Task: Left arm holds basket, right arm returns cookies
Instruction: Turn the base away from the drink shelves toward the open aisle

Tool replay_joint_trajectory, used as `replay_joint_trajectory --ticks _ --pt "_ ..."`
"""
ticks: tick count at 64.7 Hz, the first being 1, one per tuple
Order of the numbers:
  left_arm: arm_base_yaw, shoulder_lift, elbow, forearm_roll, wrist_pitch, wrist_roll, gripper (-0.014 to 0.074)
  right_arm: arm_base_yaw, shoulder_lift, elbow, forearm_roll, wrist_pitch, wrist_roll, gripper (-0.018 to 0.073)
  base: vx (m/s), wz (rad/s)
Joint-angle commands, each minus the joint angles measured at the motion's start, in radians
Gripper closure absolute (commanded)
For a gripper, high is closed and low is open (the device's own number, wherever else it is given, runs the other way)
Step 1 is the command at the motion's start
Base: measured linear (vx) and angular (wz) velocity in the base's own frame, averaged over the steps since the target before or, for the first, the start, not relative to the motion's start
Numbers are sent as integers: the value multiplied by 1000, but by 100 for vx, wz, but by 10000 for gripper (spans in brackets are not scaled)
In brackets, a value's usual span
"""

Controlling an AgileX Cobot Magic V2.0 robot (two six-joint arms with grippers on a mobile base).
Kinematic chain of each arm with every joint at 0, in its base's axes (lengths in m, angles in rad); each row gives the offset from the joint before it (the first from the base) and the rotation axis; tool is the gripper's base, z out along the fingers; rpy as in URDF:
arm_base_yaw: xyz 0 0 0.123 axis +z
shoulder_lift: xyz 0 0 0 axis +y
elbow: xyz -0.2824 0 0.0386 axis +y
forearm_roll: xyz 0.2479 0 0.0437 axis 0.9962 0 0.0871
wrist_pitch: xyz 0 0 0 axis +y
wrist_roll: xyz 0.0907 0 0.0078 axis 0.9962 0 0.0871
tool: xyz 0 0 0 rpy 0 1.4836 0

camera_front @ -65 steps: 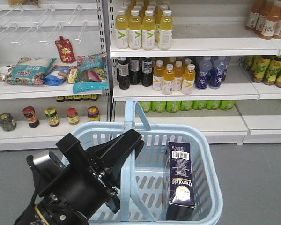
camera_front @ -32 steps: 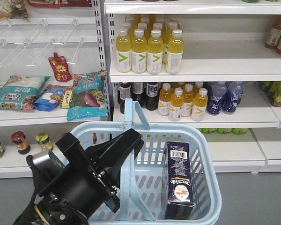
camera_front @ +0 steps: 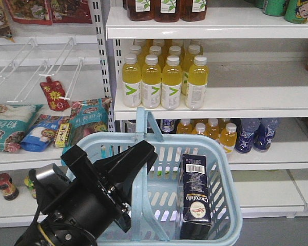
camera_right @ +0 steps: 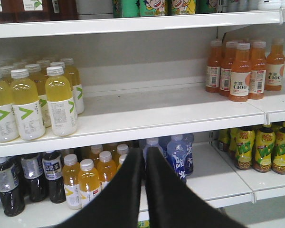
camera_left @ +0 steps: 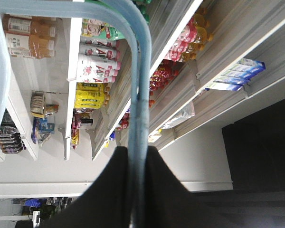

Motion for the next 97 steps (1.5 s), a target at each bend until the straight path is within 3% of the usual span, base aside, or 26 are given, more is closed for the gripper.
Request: replay_joint_trajectory --ticks 1,49,97 --pt "-3 -34 -25 31 -249 -3 599 -5 -6 18 -5 -68 -7 565 29 -8" --pt "-3 -34 -25 31 -249 -3 599 -5 -6 18 -5 -68 -7 565 14 -24" --pt "-3 -34 -25 31 -249 -3 599 -5 -6 18 -5 -68 -7 565 7 -46"
